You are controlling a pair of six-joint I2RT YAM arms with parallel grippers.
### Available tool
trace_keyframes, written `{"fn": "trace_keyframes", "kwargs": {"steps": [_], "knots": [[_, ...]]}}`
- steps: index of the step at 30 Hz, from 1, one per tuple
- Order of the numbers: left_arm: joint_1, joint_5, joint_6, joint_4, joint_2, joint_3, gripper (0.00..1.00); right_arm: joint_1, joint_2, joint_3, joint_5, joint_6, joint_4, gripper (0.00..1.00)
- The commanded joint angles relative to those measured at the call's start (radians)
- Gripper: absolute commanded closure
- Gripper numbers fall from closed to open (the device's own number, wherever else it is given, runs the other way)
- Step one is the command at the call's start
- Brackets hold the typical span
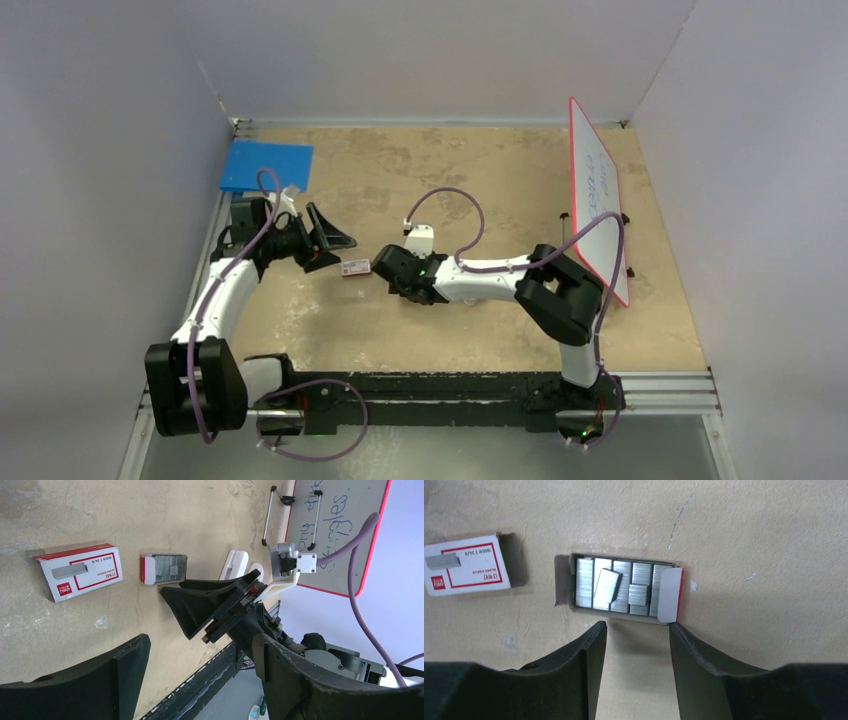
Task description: Load the staples into the stapler
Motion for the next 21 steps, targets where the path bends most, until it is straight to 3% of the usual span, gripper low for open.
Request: {"fn": "trace_keyframes", "kwargs": {"steps": [1, 14, 21], "knots": [[-0.005, 0.016, 0.023, 0.048, -0.014, -0.011, 0.25, -0.016, 0.015, 0.036, 0.08, 0.039, -0.01, 0.48], [-0.007, 0.048, 0.029, 0.081, -0.019, 0.003, 0.26, -0.075, 0.004, -0.041, -0.004, -0.029, 0.194, 0.41], [-0.01, -0.007, 0.076, 0.054, -0.043, 0.029, 0.23, -0.077, -0.18, -0.102, -0.016, -0.094, 0.197, 0.36]]}}
